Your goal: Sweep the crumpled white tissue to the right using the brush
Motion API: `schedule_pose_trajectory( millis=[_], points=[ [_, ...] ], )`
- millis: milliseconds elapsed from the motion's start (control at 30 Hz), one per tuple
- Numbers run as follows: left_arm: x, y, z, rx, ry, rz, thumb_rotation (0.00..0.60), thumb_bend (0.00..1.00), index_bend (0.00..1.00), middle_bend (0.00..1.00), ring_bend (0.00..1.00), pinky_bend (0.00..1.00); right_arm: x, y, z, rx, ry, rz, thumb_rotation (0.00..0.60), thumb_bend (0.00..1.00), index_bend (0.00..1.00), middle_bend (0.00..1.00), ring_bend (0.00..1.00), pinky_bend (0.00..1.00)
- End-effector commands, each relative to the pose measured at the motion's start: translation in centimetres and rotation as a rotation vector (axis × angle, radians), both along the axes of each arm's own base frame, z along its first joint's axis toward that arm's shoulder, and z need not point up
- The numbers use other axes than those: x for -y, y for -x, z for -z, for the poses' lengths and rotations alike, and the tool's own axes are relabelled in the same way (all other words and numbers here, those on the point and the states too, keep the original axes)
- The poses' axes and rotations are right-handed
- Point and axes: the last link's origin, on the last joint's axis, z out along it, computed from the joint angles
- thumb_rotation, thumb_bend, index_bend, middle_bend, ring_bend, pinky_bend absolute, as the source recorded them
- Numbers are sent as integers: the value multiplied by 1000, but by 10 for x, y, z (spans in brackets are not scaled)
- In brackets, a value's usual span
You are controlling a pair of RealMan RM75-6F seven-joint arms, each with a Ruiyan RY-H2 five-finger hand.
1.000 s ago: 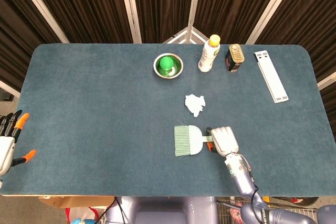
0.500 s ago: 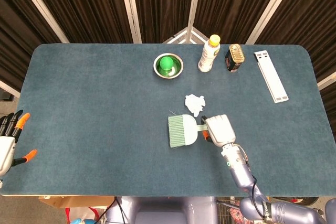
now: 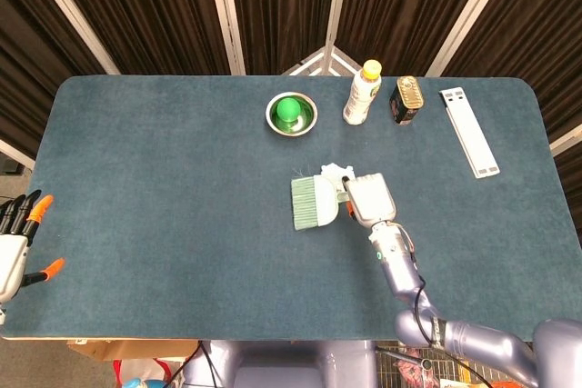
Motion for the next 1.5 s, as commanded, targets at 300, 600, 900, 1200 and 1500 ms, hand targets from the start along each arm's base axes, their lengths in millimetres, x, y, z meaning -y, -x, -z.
schedule_pose_trajectory(
  millis=[300,600,900,1200,1500],
  points=[
    [-2,0,-1,24,-4,7,600,0,0,0,0,61,44,1,-7,-155,85,4,600,689,870,918,1000,930],
    [1,-1,0,38,9,10,600,0,0,0,0,61,54,41,-60,-273,191,89,600,689,871,918,1000,930],
    [3,-5,1,30,14,29,600,0,0,0,0,61,45,87,-125,-449,295,187,600,689,871,918,1000,930],
    [1,-7,5,23,20,36,600,0,0,0,0,61,36,50,-152,-361,317,105,600,689,878,918,1000,930],
    [0,-10,9,20,34,44,600,0,0,0,0,61,25,11,-107,-315,171,-2,600,689,883,918,1000,931]
  ],
)
